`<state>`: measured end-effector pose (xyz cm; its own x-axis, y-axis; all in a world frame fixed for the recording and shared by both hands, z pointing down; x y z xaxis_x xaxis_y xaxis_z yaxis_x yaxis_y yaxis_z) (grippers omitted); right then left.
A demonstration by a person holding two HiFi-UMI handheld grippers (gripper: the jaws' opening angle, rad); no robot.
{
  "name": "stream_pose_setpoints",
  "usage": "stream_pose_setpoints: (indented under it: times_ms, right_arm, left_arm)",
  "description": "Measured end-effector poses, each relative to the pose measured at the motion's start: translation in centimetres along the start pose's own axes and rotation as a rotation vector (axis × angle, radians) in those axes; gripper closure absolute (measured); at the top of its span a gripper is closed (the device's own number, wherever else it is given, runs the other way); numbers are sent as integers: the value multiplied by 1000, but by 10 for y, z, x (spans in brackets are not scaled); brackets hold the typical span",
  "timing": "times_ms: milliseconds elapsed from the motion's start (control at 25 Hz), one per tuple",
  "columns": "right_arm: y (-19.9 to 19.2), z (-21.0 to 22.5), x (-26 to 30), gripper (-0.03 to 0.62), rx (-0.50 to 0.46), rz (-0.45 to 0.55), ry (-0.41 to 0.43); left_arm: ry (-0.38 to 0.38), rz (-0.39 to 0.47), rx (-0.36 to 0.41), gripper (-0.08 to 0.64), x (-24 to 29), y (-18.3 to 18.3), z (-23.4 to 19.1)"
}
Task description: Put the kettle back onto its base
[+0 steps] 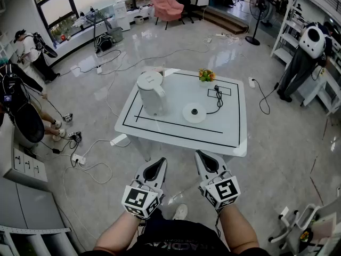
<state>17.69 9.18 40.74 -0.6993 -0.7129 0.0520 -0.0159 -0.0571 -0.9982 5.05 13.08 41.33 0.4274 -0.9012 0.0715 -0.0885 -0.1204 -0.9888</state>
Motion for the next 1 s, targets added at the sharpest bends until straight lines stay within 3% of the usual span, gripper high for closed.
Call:
stream_pose_setpoints:
  times_ms: [600, 720, 920, 1000]
  right_arm:
    - [10, 0, 7, 592, 6, 48, 25]
    - [14, 2, 13, 578, 14, 62, 36]
    - [17, 5, 33, 457, 42, 82, 39]
    - [17, 6, 48, 427, 43, 78, 32]
  left_arm:
    - [5, -13, 13, 534, 6, 4, -4]
    - [3, -9, 22, 484, 9, 9, -8]
    - [-17, -5, 40, 331, 19, 13, -25]
    - [-22, -2, 43, 301, 24, 15, -40]
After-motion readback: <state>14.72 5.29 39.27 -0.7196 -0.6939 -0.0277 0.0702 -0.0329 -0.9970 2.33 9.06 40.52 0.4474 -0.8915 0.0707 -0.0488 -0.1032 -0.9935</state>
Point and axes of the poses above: the fingertips, and each gripper's own axes: x forward along the fingers, z to its right, y out of its top, the point moved 2 cm from there along -x, backward along the fingers, and after that the axes turned 2 degrees about z, right-handed, at the moved point
